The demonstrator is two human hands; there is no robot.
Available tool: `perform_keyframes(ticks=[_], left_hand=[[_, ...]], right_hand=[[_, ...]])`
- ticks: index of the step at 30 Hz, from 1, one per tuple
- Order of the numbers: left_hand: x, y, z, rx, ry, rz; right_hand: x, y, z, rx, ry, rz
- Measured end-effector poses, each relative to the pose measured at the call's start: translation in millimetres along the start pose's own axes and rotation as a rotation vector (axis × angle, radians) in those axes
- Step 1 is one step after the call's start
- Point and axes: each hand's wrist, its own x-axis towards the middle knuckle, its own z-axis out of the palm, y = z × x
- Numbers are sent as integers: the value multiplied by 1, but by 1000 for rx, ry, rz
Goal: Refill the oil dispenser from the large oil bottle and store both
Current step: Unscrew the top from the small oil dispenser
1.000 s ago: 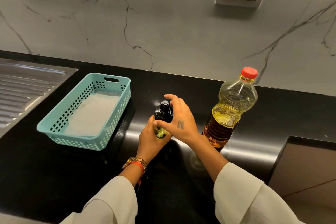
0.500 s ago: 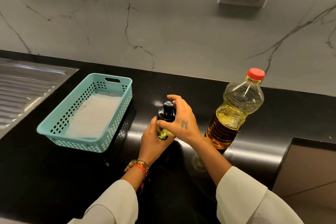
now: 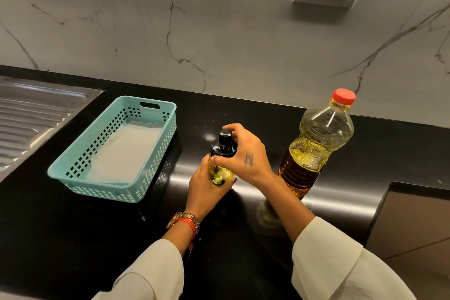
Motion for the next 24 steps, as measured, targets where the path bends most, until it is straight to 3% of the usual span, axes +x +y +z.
perform_keyframes(ticks=[8, 13, 24], left_hand=[[0, 0, 1, 6, 35, 16], [0, 0, 0, 13, 63, 42], [1, -3, 2, 20, 62, 68]], right_hand=[[-5, -6, -36, 129, 158, 36], [-47, 18, -24, 42, 304, 134], [-59, 64, 15, -107, -61, 229]])
